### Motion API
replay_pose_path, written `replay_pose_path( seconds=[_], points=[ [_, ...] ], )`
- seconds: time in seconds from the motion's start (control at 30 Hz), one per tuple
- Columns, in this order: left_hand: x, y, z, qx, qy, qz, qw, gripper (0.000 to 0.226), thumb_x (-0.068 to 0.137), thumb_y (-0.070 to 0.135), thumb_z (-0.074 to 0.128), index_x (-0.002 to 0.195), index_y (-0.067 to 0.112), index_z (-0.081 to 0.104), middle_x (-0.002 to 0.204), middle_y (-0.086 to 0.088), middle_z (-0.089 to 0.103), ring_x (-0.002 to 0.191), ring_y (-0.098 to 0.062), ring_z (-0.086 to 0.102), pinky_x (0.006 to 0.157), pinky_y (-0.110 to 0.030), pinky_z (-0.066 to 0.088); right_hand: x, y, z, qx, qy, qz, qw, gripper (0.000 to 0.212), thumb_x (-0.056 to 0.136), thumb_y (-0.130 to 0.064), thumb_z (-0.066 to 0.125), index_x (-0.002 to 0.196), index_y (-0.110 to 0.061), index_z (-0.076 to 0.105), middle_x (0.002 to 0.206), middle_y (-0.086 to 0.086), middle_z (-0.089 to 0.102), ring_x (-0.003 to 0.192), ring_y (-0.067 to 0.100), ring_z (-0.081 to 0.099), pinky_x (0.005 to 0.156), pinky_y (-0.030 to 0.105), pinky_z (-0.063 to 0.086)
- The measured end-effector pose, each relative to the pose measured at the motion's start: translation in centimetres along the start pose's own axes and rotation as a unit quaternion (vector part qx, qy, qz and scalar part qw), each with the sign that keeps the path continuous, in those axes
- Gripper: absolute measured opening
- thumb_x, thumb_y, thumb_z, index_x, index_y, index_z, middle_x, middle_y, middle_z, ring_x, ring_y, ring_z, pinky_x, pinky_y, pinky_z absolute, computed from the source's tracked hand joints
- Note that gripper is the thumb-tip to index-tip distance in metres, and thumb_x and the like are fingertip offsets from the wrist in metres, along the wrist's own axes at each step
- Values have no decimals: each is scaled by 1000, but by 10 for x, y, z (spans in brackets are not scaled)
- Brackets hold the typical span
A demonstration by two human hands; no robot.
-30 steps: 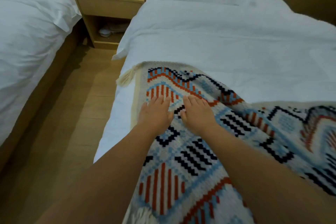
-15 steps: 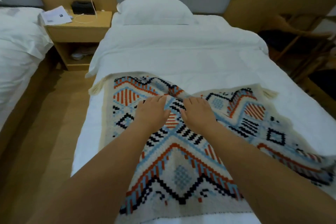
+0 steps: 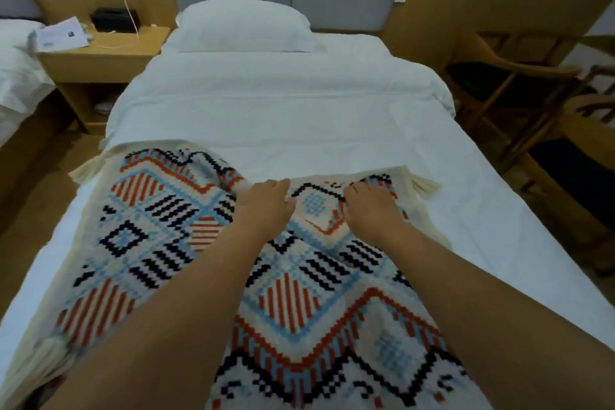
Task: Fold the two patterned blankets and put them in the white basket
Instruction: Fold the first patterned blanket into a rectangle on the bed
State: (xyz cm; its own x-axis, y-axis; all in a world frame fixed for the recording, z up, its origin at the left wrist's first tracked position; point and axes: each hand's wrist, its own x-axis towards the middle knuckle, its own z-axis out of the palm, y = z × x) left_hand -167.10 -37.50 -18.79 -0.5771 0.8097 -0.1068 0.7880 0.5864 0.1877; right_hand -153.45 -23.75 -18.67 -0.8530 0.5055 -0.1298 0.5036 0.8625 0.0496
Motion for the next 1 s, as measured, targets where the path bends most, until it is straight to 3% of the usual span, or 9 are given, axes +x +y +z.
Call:
replay_pose_path(
  seconds=[0.33, 0.53, 0.73, 0.87, 1.0],
  points=[
    [95, 43, 39, 25, -58, -1, 998, 53, 99, 41, 29, 146, 19, 22, 145, -8, 39, 126, -29, 43, 98, -43, 37, 68, 92, 31, 7, -15, -4, 1000, 32, 94, -17, 41, 125, -9, 45, 126, 11, 50, 114, 29, 46, 93, 37, 37],
    [161, 42, 86, 47, -92, -1, 995, 49, 99, 39, 31, 143, 18, 26, 141, -7, 44, 121, -29, 48, 93, -43, 39, 122, 130, 68, 24, -32, -1, 999, 29, 92, -11, 40, 120, -7, 46, 121, 12, 51, 108, 28, 48, 89, 35, 38],
    [210, 56, 125, 50, -140, -44, 988, 48, 98, 39, 35, 141, 18, 30, 142, -7, 41, 124, -29, 44, 98, -46, 37, 174, 173, 114, 22, -45, -5, 999, 21, 91, -11, 40, 109, -7, 49, 114, 12, 53, 103, 28, 49, 75, 31, 32],
    [241, 56, 147, 69, -126, -83, 986, 46, 98, 28, 42, 141, 17, 28, 140, -7, 42, 123, -29, 44, 95, -43, 38, 207, 196, 145, 12, -38, -14, 999, 19, 93, -15, 42, 109, -9, 50, 115, 10, 53, 106, 27, 49, 84, 35, 38],
    [267, 55, 165, 91, -120, -108, 983, 56, 96, 21, 46, 144, 16, 19, 145, -7, 34, 130, -28, 35, 100, -45, 34, 230, 216, 171, 4, -34, -15, 999, 26, 90, -16, 46, 116, -10, 47, 121, 9, 50, 116, 26, 44, 94, 36, 36]
  ],
)
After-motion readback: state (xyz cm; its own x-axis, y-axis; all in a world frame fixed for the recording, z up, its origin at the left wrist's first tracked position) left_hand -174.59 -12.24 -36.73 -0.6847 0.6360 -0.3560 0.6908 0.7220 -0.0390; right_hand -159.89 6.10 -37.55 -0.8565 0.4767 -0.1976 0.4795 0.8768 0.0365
